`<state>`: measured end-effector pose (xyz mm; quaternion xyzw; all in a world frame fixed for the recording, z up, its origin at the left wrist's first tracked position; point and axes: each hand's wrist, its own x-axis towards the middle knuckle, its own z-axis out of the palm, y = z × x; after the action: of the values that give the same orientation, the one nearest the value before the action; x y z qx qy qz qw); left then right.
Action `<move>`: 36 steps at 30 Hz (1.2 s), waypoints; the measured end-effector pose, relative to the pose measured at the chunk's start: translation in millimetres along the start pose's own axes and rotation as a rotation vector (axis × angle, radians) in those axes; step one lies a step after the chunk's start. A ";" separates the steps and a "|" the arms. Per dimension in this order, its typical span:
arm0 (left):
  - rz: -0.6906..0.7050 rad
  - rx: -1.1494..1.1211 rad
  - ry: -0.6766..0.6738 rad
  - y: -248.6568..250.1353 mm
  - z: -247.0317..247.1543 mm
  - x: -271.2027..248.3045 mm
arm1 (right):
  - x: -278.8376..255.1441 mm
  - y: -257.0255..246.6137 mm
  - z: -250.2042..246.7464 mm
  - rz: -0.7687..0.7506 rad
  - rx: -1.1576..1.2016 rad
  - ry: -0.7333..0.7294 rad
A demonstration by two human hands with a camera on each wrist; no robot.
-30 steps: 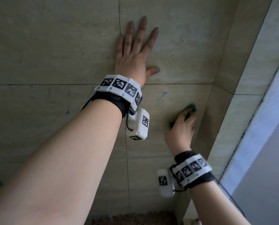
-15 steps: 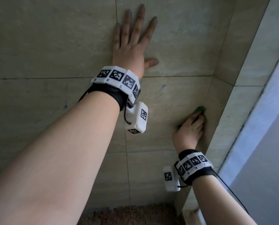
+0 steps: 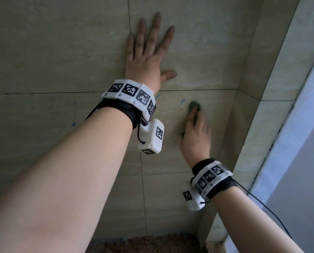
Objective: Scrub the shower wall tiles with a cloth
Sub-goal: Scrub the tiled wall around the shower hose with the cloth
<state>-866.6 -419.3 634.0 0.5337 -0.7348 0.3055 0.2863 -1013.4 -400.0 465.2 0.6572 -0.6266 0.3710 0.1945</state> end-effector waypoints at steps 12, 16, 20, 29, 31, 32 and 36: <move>0.004 0.003 -0.003 0.3 -1.1 -0.5 | 23.7 -14.1 -20.2 -0.036 0.121 -0.038; 0.007 0.002 0.001 -0.1 0.4 -0.6 | 35.0 -21.2 -24.9 0.144 0.107 -0.007; 0.008 0.013 -0.005 -0.1 -0.4 0.0 | 12.4 -33.7 -5.8 -0.366 0.019 -0.030; 0.011 0.010 0.015 -0.7 3.5 0.2 | 22.4 -32.5 1.3 -0.171 -0.004 0.147; 0.009 0.019 0.017 -0.3 2.7 0.3 | 9.4 -44.9 14.8 -0.386 -0.021 0.090; 0.011 0.018 0.016 -0.2 2.1 0.2 | 4.2 -46.1 19.3 -0.492 -0.029 0.053; 0.008 0.017 0.009 -0.3 2.1 -0.8 | 12.8 -28.8 9.5 -0.403 -0.054 0.097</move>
<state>-866.3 -420.5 632.0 0.5316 -0.7330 0.3155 0.2837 -983.9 -411.4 474.4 0.7451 -0.4822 0.3388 0.3123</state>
